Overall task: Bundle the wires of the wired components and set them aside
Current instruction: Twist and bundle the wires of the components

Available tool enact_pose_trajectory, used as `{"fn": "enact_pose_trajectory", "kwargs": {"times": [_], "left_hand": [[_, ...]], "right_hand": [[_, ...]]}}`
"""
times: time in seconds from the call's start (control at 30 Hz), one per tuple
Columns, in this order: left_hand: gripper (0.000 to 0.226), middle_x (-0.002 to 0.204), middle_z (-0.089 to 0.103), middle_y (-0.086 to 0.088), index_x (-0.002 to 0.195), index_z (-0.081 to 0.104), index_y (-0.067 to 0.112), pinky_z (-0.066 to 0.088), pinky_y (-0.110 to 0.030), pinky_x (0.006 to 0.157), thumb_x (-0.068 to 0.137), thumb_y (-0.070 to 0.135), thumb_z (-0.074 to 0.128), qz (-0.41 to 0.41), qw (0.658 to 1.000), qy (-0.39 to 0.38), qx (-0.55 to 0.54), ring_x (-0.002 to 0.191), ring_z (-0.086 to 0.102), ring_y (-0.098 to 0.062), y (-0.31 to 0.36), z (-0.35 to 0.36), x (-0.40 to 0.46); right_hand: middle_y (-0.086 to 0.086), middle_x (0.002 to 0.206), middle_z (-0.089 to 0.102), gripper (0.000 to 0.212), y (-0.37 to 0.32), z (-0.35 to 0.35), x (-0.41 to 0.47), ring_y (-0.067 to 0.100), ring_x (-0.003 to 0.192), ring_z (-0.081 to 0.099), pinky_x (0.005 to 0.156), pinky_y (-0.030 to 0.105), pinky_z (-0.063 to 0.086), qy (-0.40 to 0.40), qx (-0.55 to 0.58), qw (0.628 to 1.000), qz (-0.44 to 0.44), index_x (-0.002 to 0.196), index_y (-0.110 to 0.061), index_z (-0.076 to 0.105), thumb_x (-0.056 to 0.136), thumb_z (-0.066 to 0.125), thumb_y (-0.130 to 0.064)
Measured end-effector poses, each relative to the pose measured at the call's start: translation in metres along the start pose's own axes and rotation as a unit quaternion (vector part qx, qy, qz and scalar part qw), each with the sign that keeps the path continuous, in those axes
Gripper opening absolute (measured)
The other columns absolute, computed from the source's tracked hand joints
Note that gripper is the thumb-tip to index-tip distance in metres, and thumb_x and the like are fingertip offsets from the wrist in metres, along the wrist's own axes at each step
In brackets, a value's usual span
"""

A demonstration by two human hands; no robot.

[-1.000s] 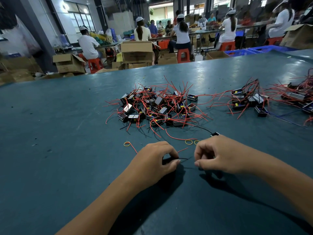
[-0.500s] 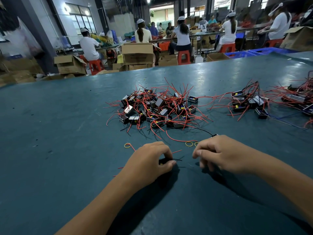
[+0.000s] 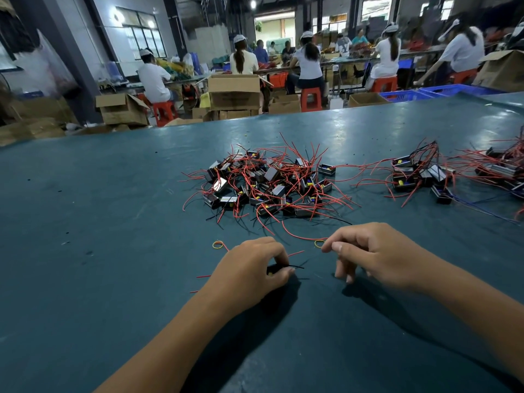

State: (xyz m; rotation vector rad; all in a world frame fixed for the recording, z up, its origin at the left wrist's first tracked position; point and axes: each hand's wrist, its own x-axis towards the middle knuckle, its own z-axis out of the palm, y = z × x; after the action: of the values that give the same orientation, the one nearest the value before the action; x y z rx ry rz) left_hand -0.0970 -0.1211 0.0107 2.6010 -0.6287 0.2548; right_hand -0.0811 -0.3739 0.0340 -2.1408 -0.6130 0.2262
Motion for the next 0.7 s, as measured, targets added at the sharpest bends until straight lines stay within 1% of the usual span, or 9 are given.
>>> {"fn": "enact_pose_trajectory", "kwargs": {"times": [0.1,0.2,0.33,0.47,0.53,0.6,0.7], "left_hand": [[0.015,0.088,0.057,0.016,0.088,0.064,0.027,0.047,-0.029,0.072,0.091,0.042,0.067,-0.003,1.0,-0.001,0.002,0.082,0.052,-0.005,0.0,-0.001,0.0],[0.015,0.089,0.057,0.016,0.089,0.064,0.027,0.049,-0.032,0.073,0.091,0.042,0.066,-0.004,1.0,-0.004,0.003,0.082,0.053,-0.005,0.0,-0.001,-0.001],[0.016,0.092,0.057,0.016,0.09,0.063,0.027,0.049,-0.033,0.076,0.092,0.043,0.064,-0.004,1.0,-0.012,0.008,0.085,0.053,-0.007,0.001,-0.002,-0.002],[0.017,0.095,0.059,0.013,0.092,0.062,0.026,0.049,-0.036,0.078,0.093,0.042,0.063,-0.003,1.0,-0.013,0.016,0.089,0.054,-0.01,0.002,-0.004,-0.002],[0.017,0.097,0.06,0.011,0.093,0.062,0.025,0.049,-0.036,0.079,0.093,0.042,0.063,-0.003,1.0,-0.013,0.022,0.092,0.055,-0.012,0.001,-0.005,-0.002],[0.019,0.099,0.06,0.009,0.094,0.062,0.024,0.048,-0.037,0.08,0.093,0.043,0.063,-0.002,1.0,-0.013,0.024,0.094,0.056,-0.015,0.001,-0.004,-0.002],[0.02,0.1,0.059,0.009,0.095,0.062,0.024,0.048,-0.036,0.079,0.093,0.043,0.061,0.001,0.999,-0.015,0.032,0.093,0.057,-0.016,0.0,-0.004,-0.003]], "right_hand": [[0.0,0.072,0.075,0.025,0.002,0.002,0.001,0.018,0.061,0.071,0.053,0.008,0.042,0.0,0.004,1.0,0.005,0.103,-0.025,0.066,0.101,0.046,-0.011],[0.001,0.074,0.075,0.029,0.002,0.003,0.002,0.019,0.063,0.071,0.054,0.008,0.043,-0.002,0.01,1.0,0.006,0.105,-0.027,0.066,0.099,0.045,-0.007],[0.005,0.077,0.075,0.028,-0.001,0.003,0.001,0.022,0.065,0.071,0.054,0.01,0.043,-0.001,0.031,0.999,0.005,0.105,-0.024,0.066,0.098,0.047,-0.006],[0.005,0.078,0.075,0.026,-0.007,0.002,0.003,0.021,0.067,0.071,0.052,0.018,0.044,-0.007,0.037,0.999,0.008,0.105,-0.023,0.066,0.099,0.047,-0.006],[0.005,0.076,0.075,0.022,-0.012,0.002,0.006,0.02,0.066,0.071,0.051,0.021,0.045,-0.013,0.039,0.999,0.003,0.103,-0.022,0.066,0.1,0.048,-0.008],[0.006,0.071,0.074,0.021,-0.017,0.001,0.009,0.02,0.062,0.07,0.051,0.02,0.044,-0.011,0.026,1.0,-0.006,0.099,-0.02,0.067,0.098,0.05,-0.007],[0.005,0.064,0.072,0.027,-0.029,-0.005,0.025,0.017,0.055,0.067,0.051,0.013,0.042,0.005,-0.017,0.999,-0.034,0.093,-0.017,0.069,0.092,0.05,0.003]]}}
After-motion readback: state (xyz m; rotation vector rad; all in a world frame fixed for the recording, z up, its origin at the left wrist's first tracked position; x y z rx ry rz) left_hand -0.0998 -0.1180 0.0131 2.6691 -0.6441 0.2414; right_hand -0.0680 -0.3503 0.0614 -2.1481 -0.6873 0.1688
